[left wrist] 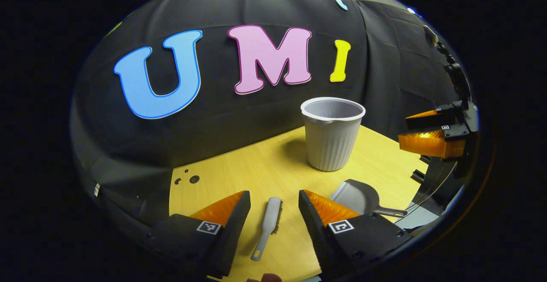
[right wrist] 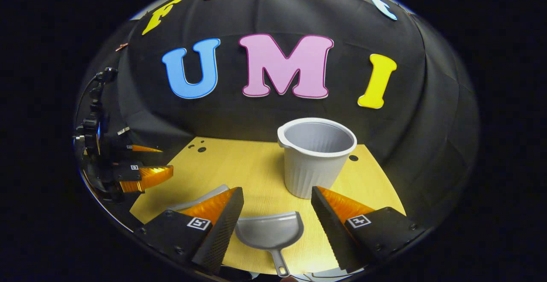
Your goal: Pick up the small broom and dustpan from the desktop, sweep the trash into the dustpan with the broom, and then empty the trash into the garbage bin.
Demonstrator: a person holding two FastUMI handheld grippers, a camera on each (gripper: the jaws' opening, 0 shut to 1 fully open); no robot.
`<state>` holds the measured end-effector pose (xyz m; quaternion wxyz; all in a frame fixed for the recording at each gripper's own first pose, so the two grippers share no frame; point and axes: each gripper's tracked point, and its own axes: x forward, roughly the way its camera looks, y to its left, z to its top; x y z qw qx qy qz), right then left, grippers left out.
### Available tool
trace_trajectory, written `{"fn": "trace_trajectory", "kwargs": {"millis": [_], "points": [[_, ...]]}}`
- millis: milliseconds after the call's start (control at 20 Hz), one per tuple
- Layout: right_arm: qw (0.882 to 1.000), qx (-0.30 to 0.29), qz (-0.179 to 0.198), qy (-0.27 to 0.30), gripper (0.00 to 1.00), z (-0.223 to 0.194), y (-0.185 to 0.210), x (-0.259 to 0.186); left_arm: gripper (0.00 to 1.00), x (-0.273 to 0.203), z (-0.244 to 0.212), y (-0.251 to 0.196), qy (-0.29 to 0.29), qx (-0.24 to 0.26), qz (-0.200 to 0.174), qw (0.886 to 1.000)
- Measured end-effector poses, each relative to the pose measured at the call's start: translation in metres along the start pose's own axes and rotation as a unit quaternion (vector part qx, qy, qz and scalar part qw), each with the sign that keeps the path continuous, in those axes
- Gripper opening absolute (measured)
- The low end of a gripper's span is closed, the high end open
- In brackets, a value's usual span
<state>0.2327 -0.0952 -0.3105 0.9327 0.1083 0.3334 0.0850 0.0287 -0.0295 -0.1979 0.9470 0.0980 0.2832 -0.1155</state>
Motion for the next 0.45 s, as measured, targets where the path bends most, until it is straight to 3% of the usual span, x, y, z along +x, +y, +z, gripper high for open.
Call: {"fn": "trace_trajectory", "kwargs": {"millis": [200, 450], "points": [[1.000, -0.001, 0.023, -0.011, 0.99, 0.011, 0.016, -0.009, 0.76, -0.008, -0.003, 0.004, -0.004, -0.003, 0.004, 1.000], [1.000, -0.001, 0.010, -0.023, 0.98, 0.015, 0.019, -0.009, 0.76, -0.021, 0.001, 0.008, -0.025, -0.005, 0.005, 1.000]]}}
